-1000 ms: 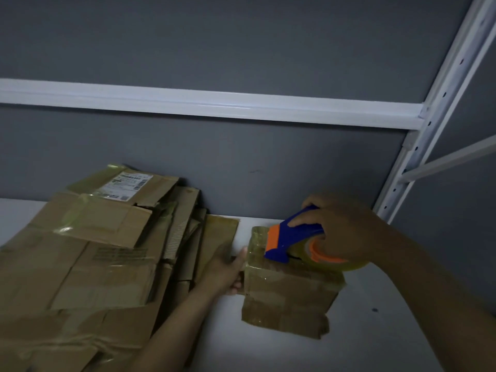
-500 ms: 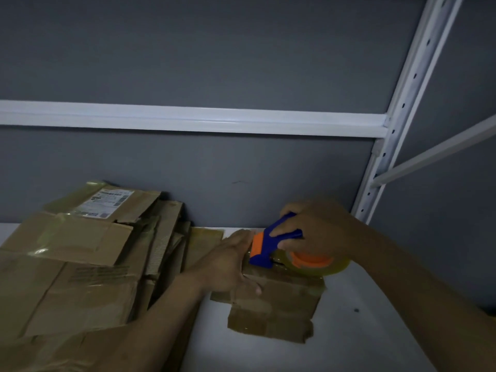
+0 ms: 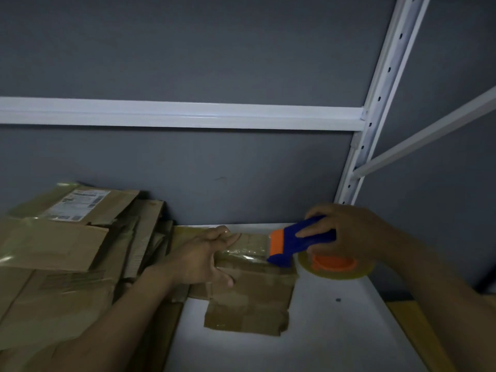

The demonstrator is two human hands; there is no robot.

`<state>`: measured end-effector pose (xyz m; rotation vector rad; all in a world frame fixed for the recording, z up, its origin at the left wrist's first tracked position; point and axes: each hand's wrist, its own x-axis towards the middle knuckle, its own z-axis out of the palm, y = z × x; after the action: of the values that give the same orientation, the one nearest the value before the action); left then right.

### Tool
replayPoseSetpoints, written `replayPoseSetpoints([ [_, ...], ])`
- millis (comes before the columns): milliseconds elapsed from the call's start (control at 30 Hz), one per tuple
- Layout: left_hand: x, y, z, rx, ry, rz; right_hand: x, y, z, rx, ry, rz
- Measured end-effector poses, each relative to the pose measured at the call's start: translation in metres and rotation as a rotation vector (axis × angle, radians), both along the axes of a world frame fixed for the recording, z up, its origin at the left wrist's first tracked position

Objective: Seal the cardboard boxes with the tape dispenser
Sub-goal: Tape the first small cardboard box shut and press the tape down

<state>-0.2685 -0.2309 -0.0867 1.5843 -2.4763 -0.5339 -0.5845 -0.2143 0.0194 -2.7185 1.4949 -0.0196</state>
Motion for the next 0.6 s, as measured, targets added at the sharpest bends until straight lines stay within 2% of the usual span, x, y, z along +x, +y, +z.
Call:
replayPoseSetpoints([
  [67,-0.001,-0.002,0.003,-0.018,-0.112,-0.021,-0.001,0.001,-0.012,-0.009,-0.04,-0.003],
  [167,-0.004,0.003,0.003,-0.239,-0.456,-0.077,0.004,0.002,-0.022,-0.031,-0.084,-0.015],
  [200,-0.011,0.006,0.0,-0.277,-0.52,-0.089,0.006,0.001,-0.024,-0.038,-0.085,-0.012],
  [233,-0.022,0.008,-0.002,-0.265,-0.531,-0.098,0.008,0.001,-0.026,-0.045,-0.087,-0.005],
  [367,-0.066,0.014,-0.009,-0.082,-0.364,-0.136,0.01,0.002,-0.028,-0.056,-0.12,0.004],
  [600,-0.053,-0.003,-0.014,-0.151,-0.316,-0.173,-0.004,0.007,-0.031,0.048,-0.247,-0.054],
])
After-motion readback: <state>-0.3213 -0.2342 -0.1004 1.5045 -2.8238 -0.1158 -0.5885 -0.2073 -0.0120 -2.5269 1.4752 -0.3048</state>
